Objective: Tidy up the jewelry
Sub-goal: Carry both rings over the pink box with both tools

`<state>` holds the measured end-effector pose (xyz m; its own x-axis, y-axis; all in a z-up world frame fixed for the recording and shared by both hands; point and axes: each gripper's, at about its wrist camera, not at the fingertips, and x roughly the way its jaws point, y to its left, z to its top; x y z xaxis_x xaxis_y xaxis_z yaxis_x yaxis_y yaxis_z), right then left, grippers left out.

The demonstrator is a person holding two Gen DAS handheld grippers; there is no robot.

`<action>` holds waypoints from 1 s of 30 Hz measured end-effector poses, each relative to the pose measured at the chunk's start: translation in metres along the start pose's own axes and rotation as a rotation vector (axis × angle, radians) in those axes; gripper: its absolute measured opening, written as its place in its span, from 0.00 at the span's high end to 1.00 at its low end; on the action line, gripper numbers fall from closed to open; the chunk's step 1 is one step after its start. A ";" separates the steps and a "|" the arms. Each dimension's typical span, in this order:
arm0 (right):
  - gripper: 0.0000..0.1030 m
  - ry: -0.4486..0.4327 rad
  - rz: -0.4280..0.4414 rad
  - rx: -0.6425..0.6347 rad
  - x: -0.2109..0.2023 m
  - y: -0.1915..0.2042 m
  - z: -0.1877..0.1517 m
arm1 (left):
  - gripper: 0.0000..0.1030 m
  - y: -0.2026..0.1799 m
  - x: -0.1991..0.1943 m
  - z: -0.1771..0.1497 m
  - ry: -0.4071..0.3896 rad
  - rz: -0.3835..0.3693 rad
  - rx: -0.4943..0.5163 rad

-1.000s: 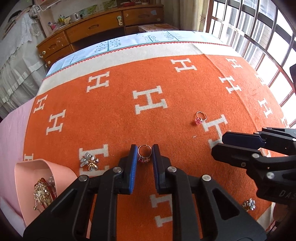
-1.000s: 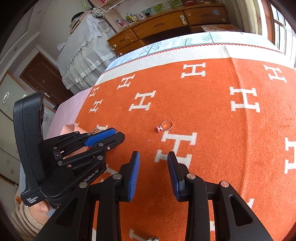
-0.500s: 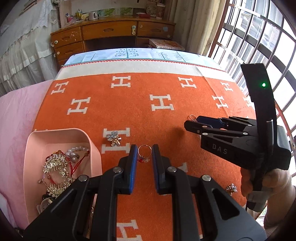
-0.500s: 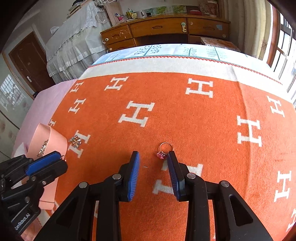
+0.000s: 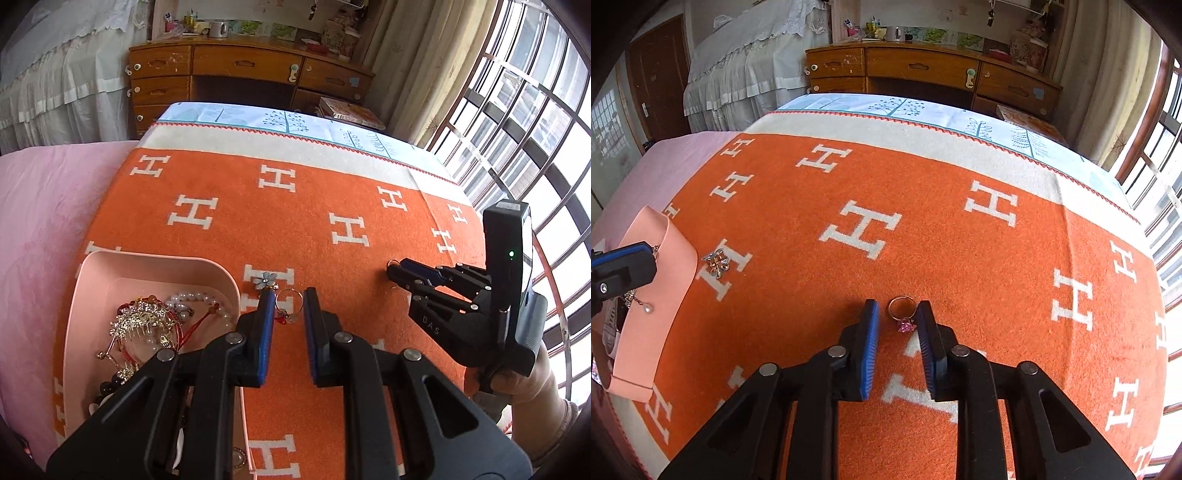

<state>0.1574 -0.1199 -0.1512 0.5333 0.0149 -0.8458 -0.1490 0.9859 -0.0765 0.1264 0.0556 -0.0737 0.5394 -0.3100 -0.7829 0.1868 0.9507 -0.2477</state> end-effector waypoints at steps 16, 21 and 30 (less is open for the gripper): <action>0.92 -0.054 0.185 0.057 -0.058 0.017 0.001 | 0.87 0.035 -0.086 -0.004 -0.096 0.044 -0.065; 0.92 -0.114 0.310 -0.003 -0.100 0.056 0.006 | 0.87 0.052 -0.108 -0.012 -0.101 0.072 -0.096; 0.92 -0.108 0.465 -0.165 -0.128 0.150 -0.003 | 0.87 0.085 -0.110 -0.032 -0.050 0.115 -0.165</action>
<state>0.0646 0.0259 -0.0558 0.4611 0.4719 -0.7515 -0.5163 0.8314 0.2053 0.0563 0.1710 -0.0269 0.5904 -0.1957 -0.7830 -0.0132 0.9677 -0.2518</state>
